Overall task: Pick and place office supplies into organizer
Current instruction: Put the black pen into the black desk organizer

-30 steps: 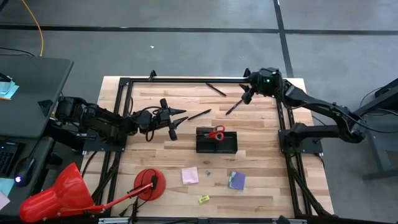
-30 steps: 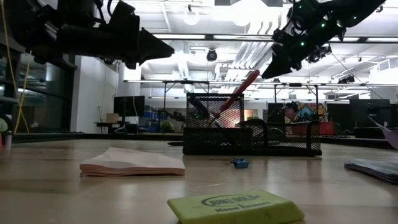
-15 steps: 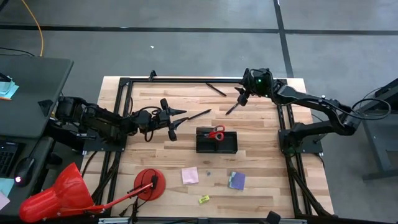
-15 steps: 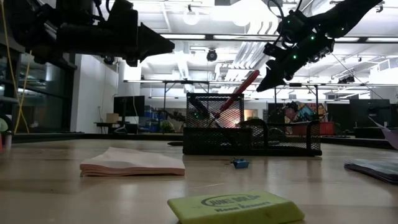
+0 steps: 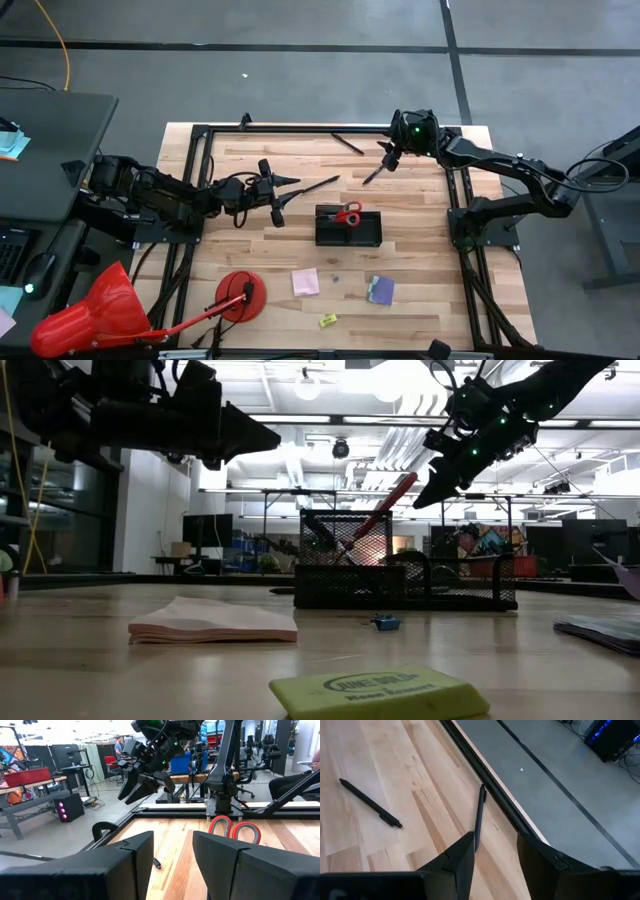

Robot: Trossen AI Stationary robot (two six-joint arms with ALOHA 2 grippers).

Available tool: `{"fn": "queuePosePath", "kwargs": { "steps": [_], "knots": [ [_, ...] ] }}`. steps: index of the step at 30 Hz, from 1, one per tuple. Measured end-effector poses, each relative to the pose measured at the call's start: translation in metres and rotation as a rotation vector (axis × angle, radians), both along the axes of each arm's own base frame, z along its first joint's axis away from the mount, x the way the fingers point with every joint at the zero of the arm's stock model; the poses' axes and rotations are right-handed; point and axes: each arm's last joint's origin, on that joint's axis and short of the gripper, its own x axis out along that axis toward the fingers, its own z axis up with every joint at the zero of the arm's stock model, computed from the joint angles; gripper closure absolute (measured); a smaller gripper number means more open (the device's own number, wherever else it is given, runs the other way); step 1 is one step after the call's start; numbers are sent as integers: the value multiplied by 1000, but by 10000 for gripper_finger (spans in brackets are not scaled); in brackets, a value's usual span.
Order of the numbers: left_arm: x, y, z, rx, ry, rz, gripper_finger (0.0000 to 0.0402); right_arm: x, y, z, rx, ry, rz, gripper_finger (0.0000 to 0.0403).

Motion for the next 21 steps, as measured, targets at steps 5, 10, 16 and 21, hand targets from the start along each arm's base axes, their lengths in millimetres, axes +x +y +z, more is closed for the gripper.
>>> {"fn": "queuePosePath", "kwargs": {
  "steps": [5,10,16,21],
  "knots": [
    [0,0,0,22,10,2,273,0,0,0,5,-4,-5,263],
    [0,0,2,43,-4,9,273,0,0,0,5,-4,-5,263],
    [-1,2,3,71,-1,81,273,0,-1,0,-14,4,5,263],
    [-1,2,3,76,3,90,273,-2,-10,-1,28,-52,-18,263]
  ]
}}
